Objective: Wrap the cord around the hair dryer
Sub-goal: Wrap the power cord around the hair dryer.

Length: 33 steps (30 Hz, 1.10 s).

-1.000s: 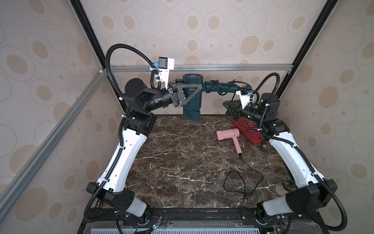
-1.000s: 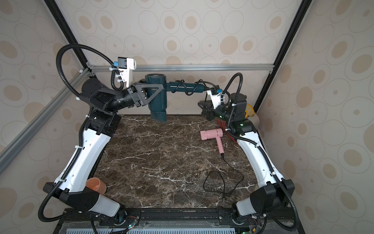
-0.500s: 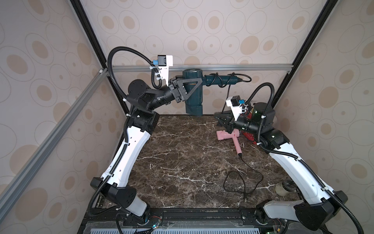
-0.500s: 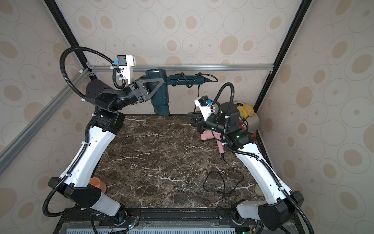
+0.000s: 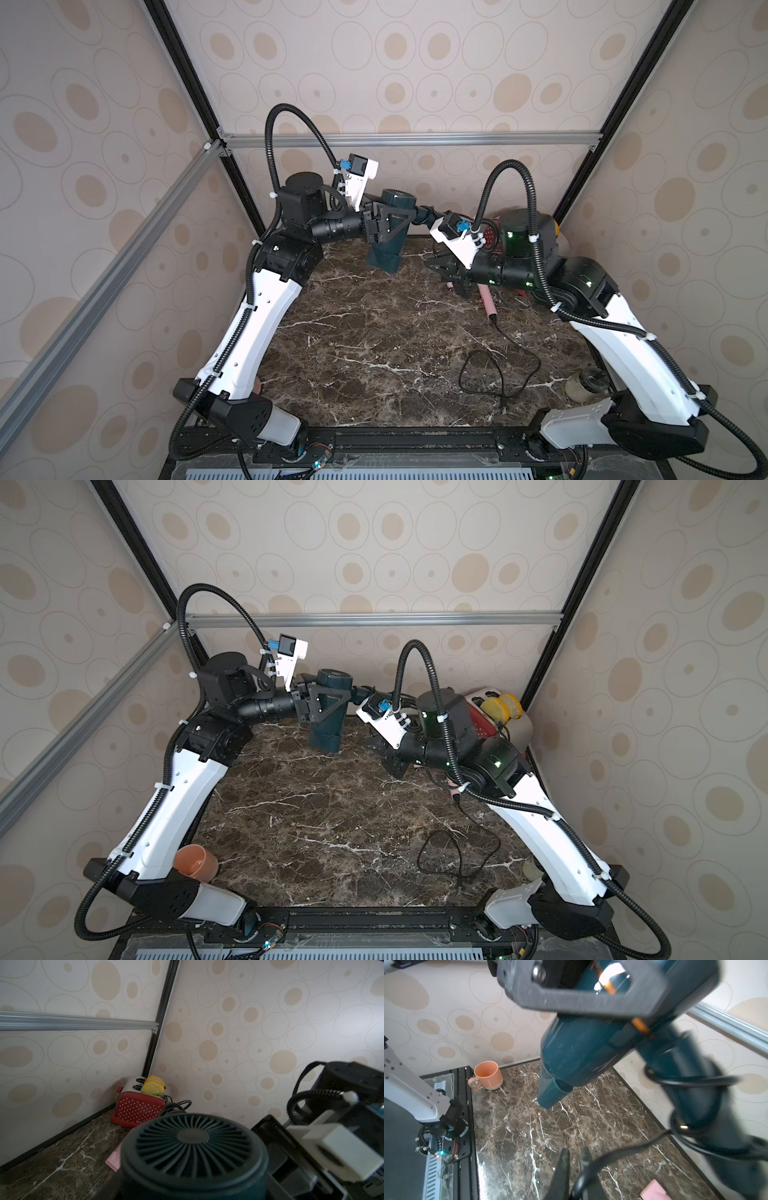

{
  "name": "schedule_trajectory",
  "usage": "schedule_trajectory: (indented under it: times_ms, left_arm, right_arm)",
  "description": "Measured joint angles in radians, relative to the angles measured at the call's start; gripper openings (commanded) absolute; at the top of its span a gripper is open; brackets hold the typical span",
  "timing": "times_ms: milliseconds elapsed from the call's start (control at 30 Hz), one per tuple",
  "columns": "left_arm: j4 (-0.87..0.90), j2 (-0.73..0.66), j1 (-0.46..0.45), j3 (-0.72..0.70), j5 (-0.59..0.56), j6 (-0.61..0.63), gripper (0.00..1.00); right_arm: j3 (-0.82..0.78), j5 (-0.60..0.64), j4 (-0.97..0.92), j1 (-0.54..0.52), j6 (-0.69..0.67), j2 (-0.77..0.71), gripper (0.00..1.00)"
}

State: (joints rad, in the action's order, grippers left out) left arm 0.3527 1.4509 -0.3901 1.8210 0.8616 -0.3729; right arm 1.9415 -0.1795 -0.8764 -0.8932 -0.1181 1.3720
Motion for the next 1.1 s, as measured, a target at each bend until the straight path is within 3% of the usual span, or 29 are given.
schedule_trajectory:
  times_ms: [133,300,433,567,667,800,933,1100]
  left_arm:
    - [0.064,-0.038,-0.006,-0.056,0.013,0.075,0.00]
    - [0.133,-0.039,-0.023,-0.091,0.020,0.129,0.00]
    - [0.152,-0.042,-0.034,-0.132,0.047,0.138,0.00]
    - [0.138,-0.069,-0.043,-0.202,0.095,0.121,0.00]
    - [0.101,-0.108,-0.044,-0.269,0.130,0.071,0.00]
    - [0.043,-0.139,-0.055,-0.303,0.155,0.004,0.00]
    - [-0.042,-0.154,-0.060,-0.311,0.162,-0.064,0.00]
    - [-0.112,-0.158,-0.061,-0.315,0.169,-0.115,0.00]
  right_arm:
    - [0.146,0.115,-0.159,-0.008,-0.094,0.035,0.00]
    - [0.217,0.234,-0.239,-0.016,-0.213,0.102,0.00]
    - [0.196,0.313,-0.207,-0.017,-0.303,0.127,0.00]
    - [0.120,0.314,-0.131,0.020,-0.348,0.124,0.00]
    - [-0.010,0.249,-0.031,0.098,-0.350,0.098,0.00]
    - [-0.138,0.060,0.072,0.244,-0.302,0.079,0.00]
    - [-0.154,-0.158,0.127,0.348,-0.230,0.082,0.00]
    - [-0.163,-0.344,0.190,0.388,-0.149,0.085,0.00]
